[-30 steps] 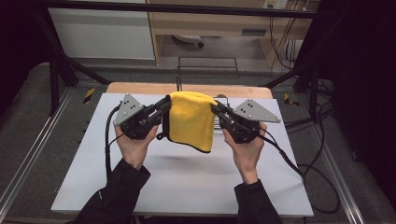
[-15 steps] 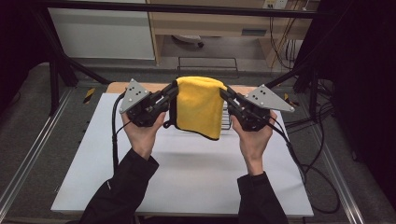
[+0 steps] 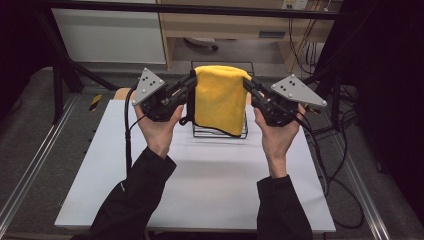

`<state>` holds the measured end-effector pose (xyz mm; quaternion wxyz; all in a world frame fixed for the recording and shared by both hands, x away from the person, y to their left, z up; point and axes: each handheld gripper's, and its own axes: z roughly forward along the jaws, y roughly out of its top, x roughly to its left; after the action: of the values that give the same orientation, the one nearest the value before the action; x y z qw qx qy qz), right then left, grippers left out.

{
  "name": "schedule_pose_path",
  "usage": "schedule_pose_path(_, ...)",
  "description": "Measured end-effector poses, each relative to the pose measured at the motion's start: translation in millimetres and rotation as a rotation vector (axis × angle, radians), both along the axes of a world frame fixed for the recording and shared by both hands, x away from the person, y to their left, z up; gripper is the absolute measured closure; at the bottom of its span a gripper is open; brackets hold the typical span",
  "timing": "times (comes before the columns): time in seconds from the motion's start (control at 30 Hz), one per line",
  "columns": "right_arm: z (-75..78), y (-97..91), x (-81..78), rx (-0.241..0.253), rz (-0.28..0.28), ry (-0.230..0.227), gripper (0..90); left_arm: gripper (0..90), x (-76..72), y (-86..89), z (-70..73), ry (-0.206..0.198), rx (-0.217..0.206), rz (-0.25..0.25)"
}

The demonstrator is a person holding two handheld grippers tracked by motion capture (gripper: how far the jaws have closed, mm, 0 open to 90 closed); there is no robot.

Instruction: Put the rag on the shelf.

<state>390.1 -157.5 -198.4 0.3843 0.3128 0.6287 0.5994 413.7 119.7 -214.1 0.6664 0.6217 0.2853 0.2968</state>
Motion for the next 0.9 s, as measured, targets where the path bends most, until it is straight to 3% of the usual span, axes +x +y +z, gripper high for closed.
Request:
schedule_pose_path(0.57, 35.8, -13.5, 17.4, 0.031, -0.034, -0.057, 83.9, 81.4, 18.1, -18.1, 36.9, -0.054, -0.013, 0.007)
schedule_pose_path(0.9, 48.7, -11.5, 33.4, 0.034, -0.037, -0.070, 83.9, 81.3, 34.0, -17.1, 51.3, -0.055, -0.027, 0.018)
